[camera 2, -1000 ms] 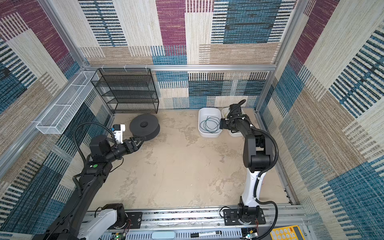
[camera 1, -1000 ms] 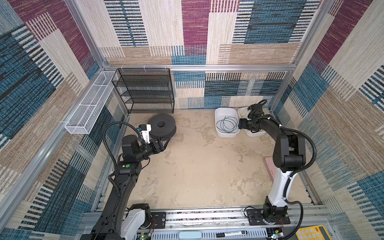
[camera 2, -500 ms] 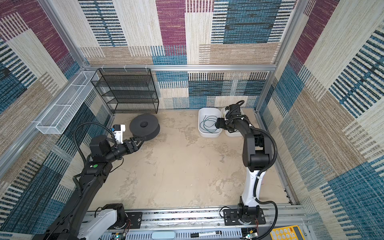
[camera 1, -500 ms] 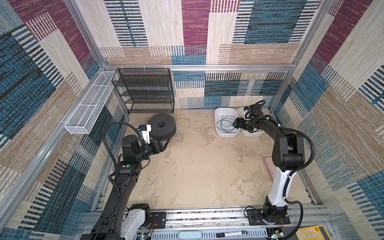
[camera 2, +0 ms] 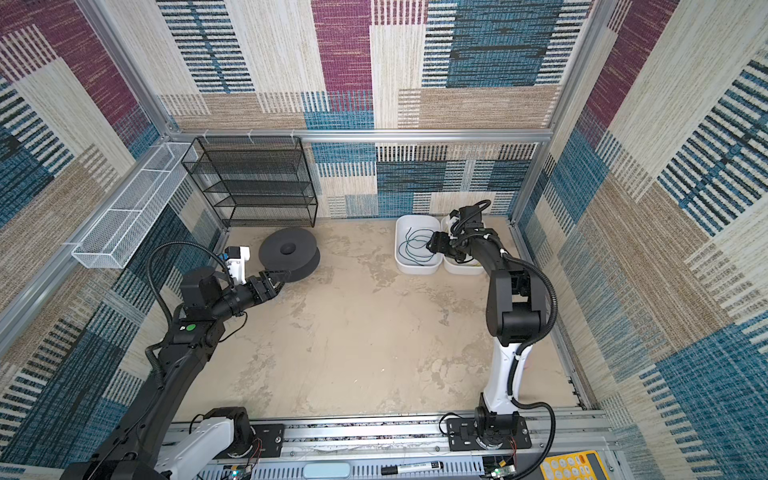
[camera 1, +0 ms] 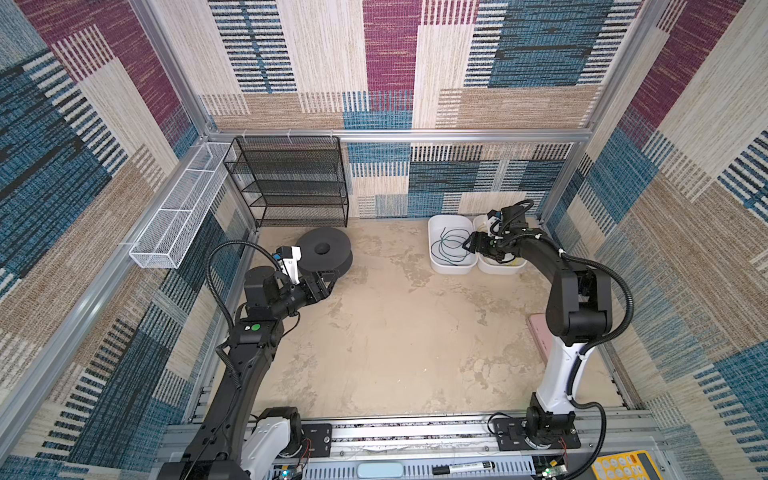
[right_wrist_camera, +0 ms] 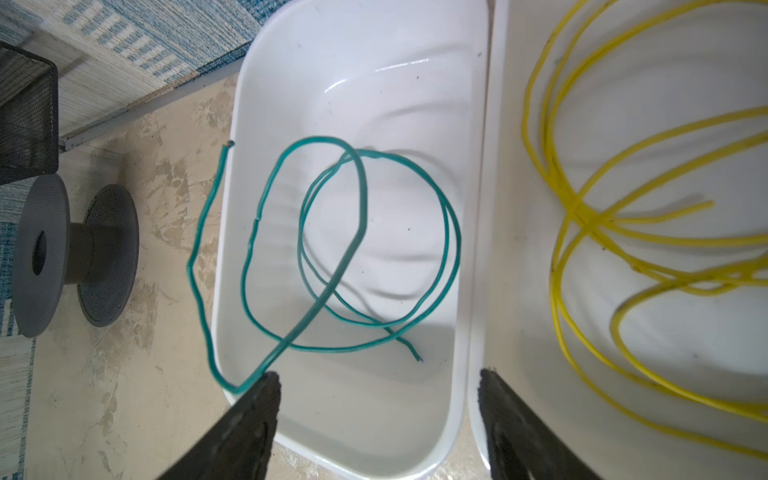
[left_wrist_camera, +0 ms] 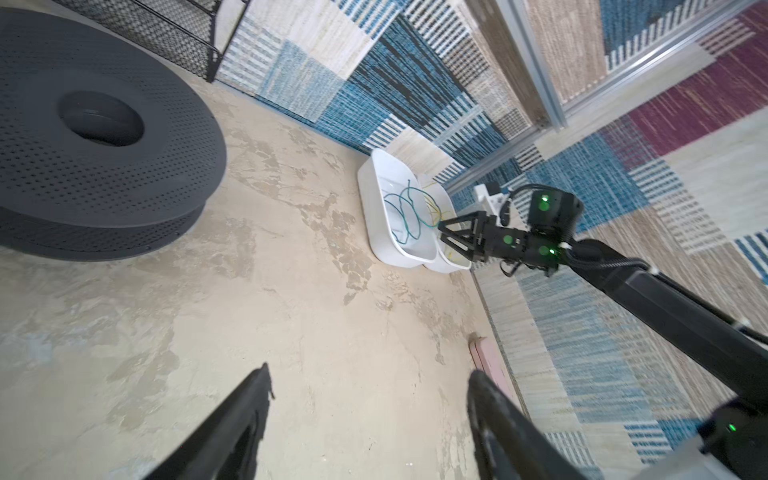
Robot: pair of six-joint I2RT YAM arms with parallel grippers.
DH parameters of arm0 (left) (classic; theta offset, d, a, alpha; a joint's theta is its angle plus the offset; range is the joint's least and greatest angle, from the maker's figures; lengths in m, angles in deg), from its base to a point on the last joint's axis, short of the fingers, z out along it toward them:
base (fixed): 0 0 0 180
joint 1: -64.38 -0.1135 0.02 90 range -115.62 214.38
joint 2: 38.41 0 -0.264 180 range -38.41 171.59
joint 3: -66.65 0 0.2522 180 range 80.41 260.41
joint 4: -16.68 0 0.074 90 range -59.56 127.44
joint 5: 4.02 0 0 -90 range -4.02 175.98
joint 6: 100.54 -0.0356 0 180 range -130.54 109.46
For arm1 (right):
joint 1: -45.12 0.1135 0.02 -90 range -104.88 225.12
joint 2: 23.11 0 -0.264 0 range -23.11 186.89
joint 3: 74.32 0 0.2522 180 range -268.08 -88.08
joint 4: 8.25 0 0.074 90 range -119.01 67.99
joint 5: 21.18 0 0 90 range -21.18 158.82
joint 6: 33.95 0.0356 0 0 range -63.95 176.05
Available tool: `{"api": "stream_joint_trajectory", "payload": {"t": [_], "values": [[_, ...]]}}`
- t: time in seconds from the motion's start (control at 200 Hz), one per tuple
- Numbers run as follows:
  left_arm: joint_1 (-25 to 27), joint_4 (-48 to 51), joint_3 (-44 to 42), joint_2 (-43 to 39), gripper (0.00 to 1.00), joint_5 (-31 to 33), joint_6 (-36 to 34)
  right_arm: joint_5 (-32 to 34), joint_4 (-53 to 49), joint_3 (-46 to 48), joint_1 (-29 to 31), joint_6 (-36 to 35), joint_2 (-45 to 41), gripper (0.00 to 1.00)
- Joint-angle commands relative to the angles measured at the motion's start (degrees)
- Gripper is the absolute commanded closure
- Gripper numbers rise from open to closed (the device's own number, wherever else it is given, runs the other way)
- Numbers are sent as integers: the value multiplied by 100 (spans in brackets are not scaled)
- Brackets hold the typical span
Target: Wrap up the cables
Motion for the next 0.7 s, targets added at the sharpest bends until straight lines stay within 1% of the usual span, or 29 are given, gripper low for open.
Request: {"api": "stream_joint_trajectory", "payload": {"t": [0.0,0.055,0.145,0.18,0.235,0.305,0.376,0.431,0.486,0.601,0.696], "values": [[-8,716,331,263,24,1002,333,605,105,102,8,200,-204,23],[-4,825,423,428,23,1324,504,848,192,301,8,229,-367,23],[-25,598,413,702,20,1684,911,1043,310,575,13,216,-673,23],[-58,359,407,854,19,1614,1052,1107,296,620,1,181,-781,23],[-125,-100,440,1182,19,1295,1204,1251,277,701,4,162,-992,23],[-211,-702,496,1596,19,1002,1399,1111,463,986,-1,219,-1366,24],[-328,-1516,395,1978,25,732,1646,975,689,1333,0,369,-1787,25],[-393,-2096,214,2179,26,824,1854,901,847,1619,2,421,-2107,25],[-438,-2519,102,2378,25,905,1918,964,954,1859,-1,483,-2383,25],[-528,-2969,180,2952,26,804,2008,742,1330,2422,4,593,-2933,22],[-584,-3306,200,3280,26,728,2130,929,1337,2574,2,506,-3114,22]]}}
